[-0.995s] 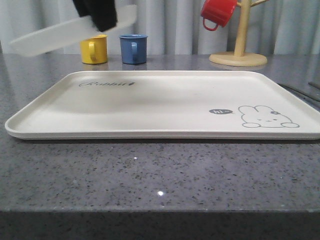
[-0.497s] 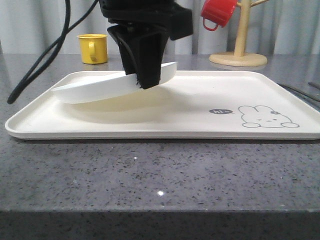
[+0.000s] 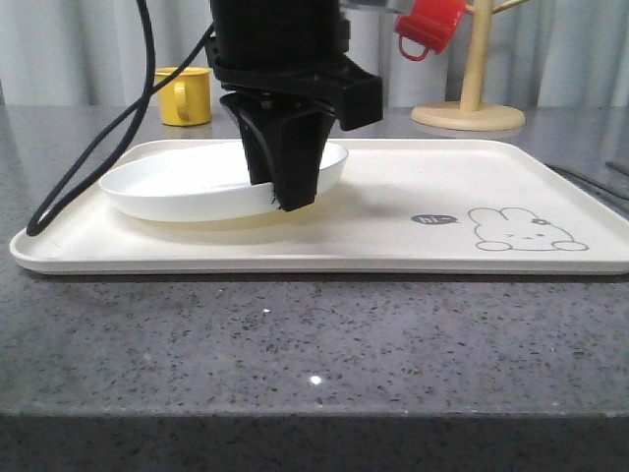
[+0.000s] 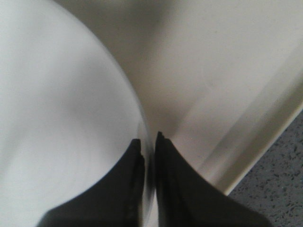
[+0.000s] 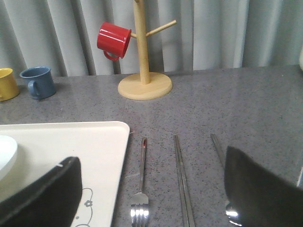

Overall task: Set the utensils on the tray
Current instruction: 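Lift the white plate and lower it onto the tray, then release the plate and withdraw the left gripper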

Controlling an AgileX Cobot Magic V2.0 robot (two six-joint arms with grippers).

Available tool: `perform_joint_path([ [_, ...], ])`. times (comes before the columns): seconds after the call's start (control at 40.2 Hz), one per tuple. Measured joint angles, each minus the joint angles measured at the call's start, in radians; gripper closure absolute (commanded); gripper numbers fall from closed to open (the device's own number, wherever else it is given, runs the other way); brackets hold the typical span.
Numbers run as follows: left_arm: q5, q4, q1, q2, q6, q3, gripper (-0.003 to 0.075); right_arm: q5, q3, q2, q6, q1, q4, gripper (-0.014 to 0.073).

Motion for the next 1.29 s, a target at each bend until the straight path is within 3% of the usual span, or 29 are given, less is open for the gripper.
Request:
perform_joint_path([
  [0.124,0.000,-0.002,0.003,0.002,-0.001,0.001,0.0388,0.000,0.000,0.000,0.000,0.000,0.000,-0.0040],
  [0.398,0.000,-0.017,0.005,-0.066,-0.002,-0.012,0.0389,0.000,0.000,0.000,0.000,0.000,0.000,-0.0040],
  [0.473,0.000,-0.019,0.016,-0.115,-0.002,-0.023,0.0437,0.000,0.000,0.000,0.000,0.000,0.000,-0.0040],
  [0.572,0.002,-0.023,0.053,-0.184,0.000,-0.025,0.0565,0.000,0.000,0.000,0.000,0.000,0.000,-0.0040],
  [0.746,0.004,-0.023,0.198,-0.277,0.004,0.011,0.0741,0.000,0.000,0.000,0.000,0.000,0.000,-0.0040],
  [1.02,-0.051,-0.103,0.519,-0.468,0.004,0.279,0.0738,0.000,0.000,0.000,0.000,0.000,0.000,-0.0040],
  [1.144,-0.179,-0.146,0.623,-0.601,0.004,0.450,0.0738,0.000,0.000,0.000,0.000,0.000,0.000,-0.0040],
  [1.293,-0.384,-0.169,0.673,-0.808,0.004,0.666,0.0738,0.000,0.000,0.000,0.000,0.000,0.000,-0.0040],
])
